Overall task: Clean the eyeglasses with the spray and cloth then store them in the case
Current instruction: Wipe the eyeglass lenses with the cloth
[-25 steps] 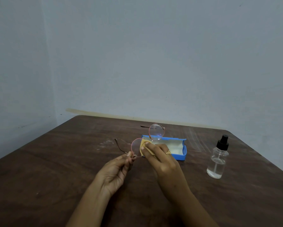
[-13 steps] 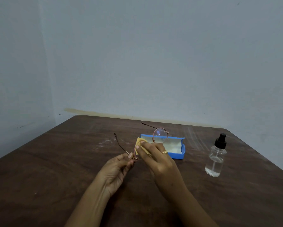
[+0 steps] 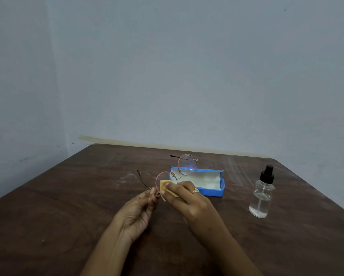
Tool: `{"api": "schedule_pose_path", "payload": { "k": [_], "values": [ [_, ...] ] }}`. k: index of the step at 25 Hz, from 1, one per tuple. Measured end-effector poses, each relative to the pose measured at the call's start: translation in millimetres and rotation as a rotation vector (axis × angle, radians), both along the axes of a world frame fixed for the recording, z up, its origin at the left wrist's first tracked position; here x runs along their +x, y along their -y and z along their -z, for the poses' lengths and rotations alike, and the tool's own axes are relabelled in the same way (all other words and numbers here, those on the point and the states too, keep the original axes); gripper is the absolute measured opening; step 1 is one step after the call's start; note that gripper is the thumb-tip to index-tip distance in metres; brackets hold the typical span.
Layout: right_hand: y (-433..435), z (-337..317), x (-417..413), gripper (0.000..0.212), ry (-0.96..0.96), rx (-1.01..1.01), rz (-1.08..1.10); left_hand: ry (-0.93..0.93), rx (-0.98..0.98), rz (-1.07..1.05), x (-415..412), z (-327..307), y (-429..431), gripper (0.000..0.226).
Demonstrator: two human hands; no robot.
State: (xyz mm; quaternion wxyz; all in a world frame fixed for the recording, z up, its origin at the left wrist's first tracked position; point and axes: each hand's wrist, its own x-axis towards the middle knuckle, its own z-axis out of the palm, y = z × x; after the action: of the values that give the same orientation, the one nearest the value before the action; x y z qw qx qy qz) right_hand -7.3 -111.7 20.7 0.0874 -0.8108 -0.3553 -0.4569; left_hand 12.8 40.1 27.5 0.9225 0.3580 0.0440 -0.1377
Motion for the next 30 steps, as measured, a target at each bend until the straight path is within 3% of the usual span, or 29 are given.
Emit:
{"api": "schedule_pose_path", "payload": {
  "k": [11, 16, 25, 30],
  "values": [
    [2.5, -0.6, 0.6, 0.042, 0.039, 0.129, 0.091, 0.025, 0.085, 0.025, -0.9, 0.5, 2.8, 0.025],
    [-2.7, 0.1, -1.0, 0.028, 0.037, 0.041, 0.038, 0.014, 0.043, 0.026, -1.8, 1.4, 2.7, 0.031],
    [3.4, 2.0, 3.2, 0.034, 0.070, 0.108, 0.118, -0.024, -0.024, 0.009, 0.1, 1.4, 1.7, 0.028],
    [-7.7, 1.8, -2.5, 0.026, 0.079, 0.033, 0.058, -0.012, 0.003, -0.002, -0.6, 0.6, 1.8, 0.029]
  ]
}}
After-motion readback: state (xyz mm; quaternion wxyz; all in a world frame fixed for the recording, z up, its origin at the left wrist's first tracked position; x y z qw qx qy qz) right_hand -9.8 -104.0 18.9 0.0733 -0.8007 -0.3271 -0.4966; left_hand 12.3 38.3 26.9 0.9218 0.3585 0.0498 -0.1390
